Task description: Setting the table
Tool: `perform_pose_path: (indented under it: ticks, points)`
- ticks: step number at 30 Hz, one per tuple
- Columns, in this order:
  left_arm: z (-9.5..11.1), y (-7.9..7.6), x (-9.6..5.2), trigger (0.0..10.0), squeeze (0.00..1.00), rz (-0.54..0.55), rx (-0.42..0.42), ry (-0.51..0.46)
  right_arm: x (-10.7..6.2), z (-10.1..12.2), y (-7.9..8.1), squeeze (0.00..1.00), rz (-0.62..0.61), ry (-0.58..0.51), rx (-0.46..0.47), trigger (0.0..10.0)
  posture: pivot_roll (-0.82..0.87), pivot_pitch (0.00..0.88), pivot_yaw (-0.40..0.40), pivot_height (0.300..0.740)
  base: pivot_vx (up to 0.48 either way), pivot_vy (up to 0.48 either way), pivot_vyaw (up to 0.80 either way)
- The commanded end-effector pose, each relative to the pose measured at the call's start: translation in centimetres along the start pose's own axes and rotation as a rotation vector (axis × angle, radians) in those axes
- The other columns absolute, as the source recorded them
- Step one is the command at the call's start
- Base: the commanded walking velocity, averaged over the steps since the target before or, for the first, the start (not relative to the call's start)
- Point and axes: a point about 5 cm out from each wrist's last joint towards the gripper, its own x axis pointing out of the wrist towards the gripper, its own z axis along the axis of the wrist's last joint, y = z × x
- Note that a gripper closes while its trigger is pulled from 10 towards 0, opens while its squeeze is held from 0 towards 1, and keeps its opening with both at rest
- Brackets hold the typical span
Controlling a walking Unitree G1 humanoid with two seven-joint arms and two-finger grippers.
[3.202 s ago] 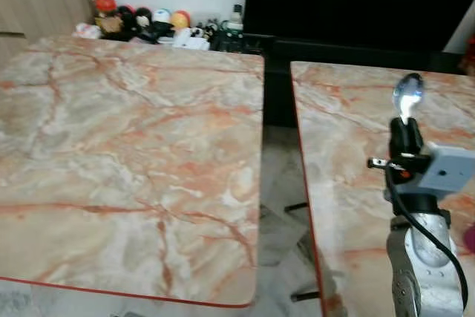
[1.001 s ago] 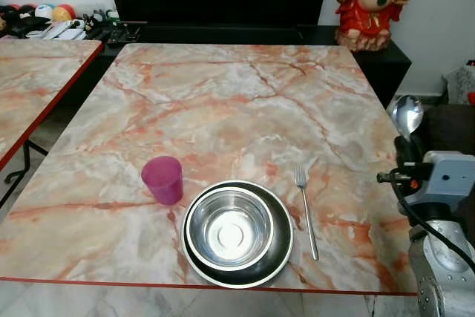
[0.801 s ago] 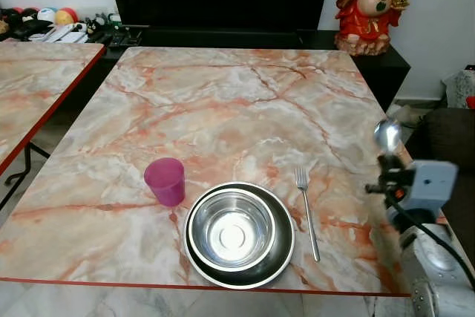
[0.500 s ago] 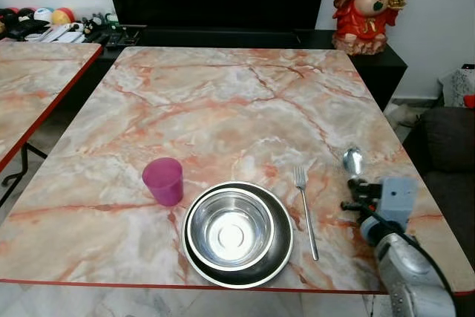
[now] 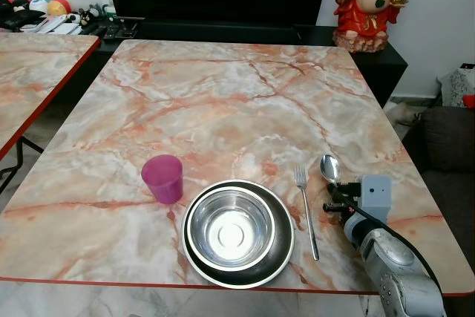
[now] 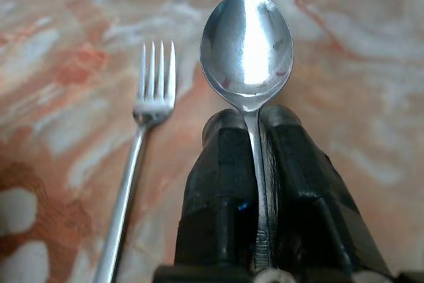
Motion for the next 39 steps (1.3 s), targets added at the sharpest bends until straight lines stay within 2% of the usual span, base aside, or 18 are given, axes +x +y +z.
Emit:
perform_pose_path:
  ticks: [1, 12, 20, 39]
  points:
    - [-0.7, 0.1, -0.2, 10.0, 0.0, 0.003, -0.014, 0.023, 0.0, -0.6, 0.1, 0.0, -0.005, 0.028, 0.003, 10.0, -0.05, 0.148, -0.033, 0.74, 0.0, 0.0, 0.0]
    - [-0.7, 0.2, -0.2, 10.0, 0.0, 0.004, -0.005, 0.023, -0.1, -0.9, 0.6, 0.0, -0.014, 0.047, 0.111, 10.0, -0.06, 0.144, -0.029, 0.74, 0.0, 0.0, 0.0]
    - [-0.9, 0.1, -0.2, 10.0, 0.0, 0.003, -0.007, 0.024, 0.2, -1.2, 0.6, 0.0, -0.03, 0.067, 0.091, 10.0, -0.05, 0.136, -0.03, 0.74, 0.0, 0.0, 0.0]
    - [-0.8, 0.2, -0.2, 10.0, 0.0, 0.0, 0.012, 0.02, 0.4, -1.8, 0.9, 0.0, -0.037, 0.077, 0.125, 10.0, -0.04, 0.106, -0.021, 0.74, 0.0, 0.0, 0.0]
